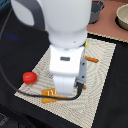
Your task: Interact with the objects in diverse but meaningful ways.
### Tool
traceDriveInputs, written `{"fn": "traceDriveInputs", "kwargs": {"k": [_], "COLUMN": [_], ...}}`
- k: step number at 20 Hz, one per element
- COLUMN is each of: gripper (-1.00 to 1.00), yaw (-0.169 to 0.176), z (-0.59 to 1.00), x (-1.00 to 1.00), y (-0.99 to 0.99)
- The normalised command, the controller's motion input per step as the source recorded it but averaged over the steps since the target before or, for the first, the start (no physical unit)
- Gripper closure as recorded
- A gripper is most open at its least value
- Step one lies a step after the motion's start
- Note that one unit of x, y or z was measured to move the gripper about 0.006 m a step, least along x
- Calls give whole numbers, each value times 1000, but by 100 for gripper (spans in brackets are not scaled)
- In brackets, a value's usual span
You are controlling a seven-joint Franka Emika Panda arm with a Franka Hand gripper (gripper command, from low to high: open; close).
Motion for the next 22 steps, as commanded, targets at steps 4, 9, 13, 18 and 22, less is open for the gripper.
{"fn": "traceDriveInputs", "kwargs": {"k": [4,9,13,18,22], "gripper": [-100,-100,-100,-100,-100], "yaw": [75,74,67,69,74], "z": [56,-66,-200,-278,-280], "x": [3,-139,-269,-420,-266], "y": [675,386,151,270,343]}}
